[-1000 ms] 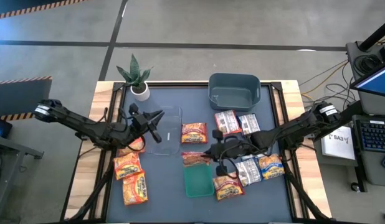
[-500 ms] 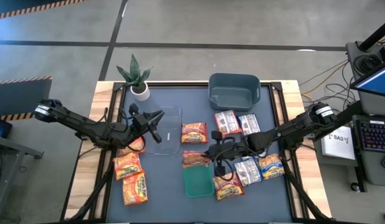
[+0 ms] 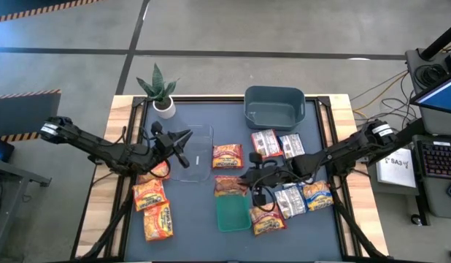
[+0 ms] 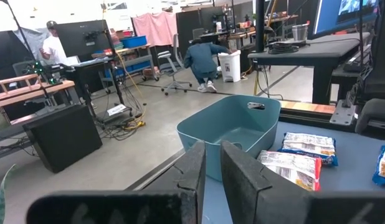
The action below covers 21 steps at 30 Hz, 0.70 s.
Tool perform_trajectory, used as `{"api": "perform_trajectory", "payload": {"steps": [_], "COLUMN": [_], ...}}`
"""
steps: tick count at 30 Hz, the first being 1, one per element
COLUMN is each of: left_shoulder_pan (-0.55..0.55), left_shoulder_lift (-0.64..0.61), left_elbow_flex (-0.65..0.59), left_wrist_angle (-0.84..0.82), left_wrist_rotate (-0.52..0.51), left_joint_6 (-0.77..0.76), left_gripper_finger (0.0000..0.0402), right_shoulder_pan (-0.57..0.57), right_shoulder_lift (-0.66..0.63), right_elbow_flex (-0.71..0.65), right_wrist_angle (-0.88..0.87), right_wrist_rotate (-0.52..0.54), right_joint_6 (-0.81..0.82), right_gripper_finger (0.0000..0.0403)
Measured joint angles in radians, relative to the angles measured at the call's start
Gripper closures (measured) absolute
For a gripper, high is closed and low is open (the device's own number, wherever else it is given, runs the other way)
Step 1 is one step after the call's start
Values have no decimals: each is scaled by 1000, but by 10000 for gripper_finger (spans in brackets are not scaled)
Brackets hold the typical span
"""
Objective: Sort Maruchan noodles
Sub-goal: Put the red noodle pack into the green bin
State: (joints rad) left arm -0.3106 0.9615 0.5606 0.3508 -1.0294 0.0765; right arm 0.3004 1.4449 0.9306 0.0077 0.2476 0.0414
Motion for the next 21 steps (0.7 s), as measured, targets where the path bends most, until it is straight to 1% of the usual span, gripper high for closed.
{"api": "perform_trajectory", "payload": {"steps": [5,10,13,19,21], "left_shoulder_pan": [0,0,0,0,0], "left_shoulder_lift": [0,0,0,0,0], "left_elbow_flex": [0,0,0,0,0], "left_wrist_angle": [0,1,1,2,5], "left_wrist_rotate": [0,0,0,0,0], "left_joint_6": [0,0,-1,-8,-8], "left_gripper_finger": [370,370,370,370,370], "right_shoulder_pan": [0,1,3,25,39], "right_shoulder_lift": [-11,-18,-18,-18,-18], "right_elbow_flex": [0,10,12,36,57], "right_wrist_angle": [-15,-37,-52,-65,-86], "right_wrist_rotate": [-1,-12,-14,-15,-12], "right_joint_6": [-3,-15,-25,-35,-52], "right_gripper_finger": [300,297,315,385,391]}}
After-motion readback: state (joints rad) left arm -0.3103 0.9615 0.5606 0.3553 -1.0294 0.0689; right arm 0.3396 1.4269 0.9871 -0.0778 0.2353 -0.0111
